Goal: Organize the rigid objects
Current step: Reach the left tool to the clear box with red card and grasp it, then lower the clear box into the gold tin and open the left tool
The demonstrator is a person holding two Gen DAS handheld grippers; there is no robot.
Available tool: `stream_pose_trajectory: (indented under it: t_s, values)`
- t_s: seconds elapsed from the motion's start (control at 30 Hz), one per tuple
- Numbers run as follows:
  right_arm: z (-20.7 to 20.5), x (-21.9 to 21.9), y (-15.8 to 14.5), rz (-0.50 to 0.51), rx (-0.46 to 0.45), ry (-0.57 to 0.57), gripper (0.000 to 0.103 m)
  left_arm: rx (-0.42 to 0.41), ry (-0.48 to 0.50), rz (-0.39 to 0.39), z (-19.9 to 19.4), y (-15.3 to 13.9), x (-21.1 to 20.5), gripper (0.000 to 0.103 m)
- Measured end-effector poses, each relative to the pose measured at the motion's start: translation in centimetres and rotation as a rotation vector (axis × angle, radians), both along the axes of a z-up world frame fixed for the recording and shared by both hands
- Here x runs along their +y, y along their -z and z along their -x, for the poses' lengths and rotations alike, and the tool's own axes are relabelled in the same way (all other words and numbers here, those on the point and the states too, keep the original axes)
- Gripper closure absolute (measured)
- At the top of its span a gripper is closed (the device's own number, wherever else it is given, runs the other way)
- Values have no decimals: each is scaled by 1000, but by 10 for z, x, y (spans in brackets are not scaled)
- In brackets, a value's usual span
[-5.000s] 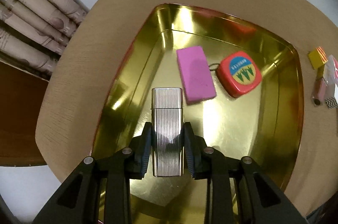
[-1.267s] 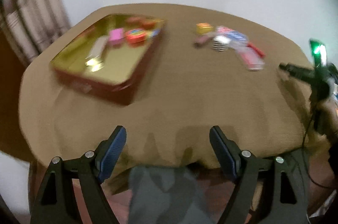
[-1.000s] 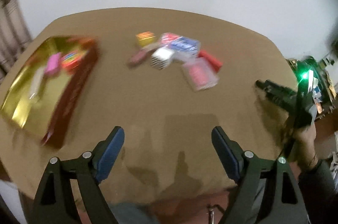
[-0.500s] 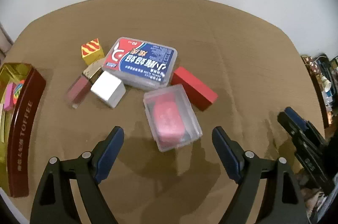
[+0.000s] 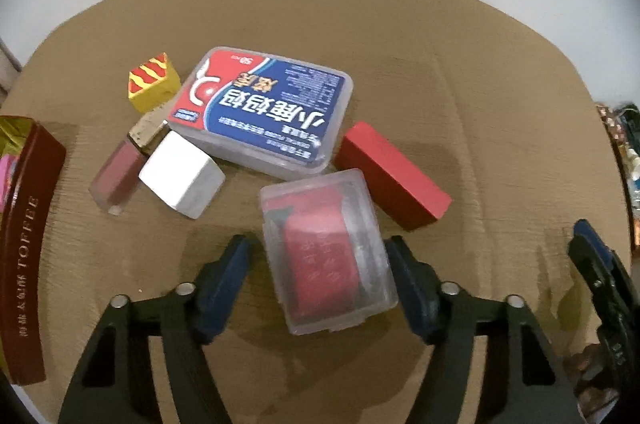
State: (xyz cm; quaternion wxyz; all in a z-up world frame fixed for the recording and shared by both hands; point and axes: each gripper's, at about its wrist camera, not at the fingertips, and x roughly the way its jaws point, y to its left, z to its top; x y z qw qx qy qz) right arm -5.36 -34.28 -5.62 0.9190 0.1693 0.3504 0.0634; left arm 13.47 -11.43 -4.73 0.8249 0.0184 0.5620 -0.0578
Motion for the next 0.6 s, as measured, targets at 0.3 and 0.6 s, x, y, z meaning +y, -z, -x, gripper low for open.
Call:
stream_pose_trajectory:
  t_s: [0.3, 0.6]
  values:
    - [3, -5, -2, -6, 6, 10, 57, -20, 41, 28, 33, -1, -3, 53]
    - [-4, 1, 0, 21, 32, 18, 57, -73, 39, 59, 114, -65, 71, 53]
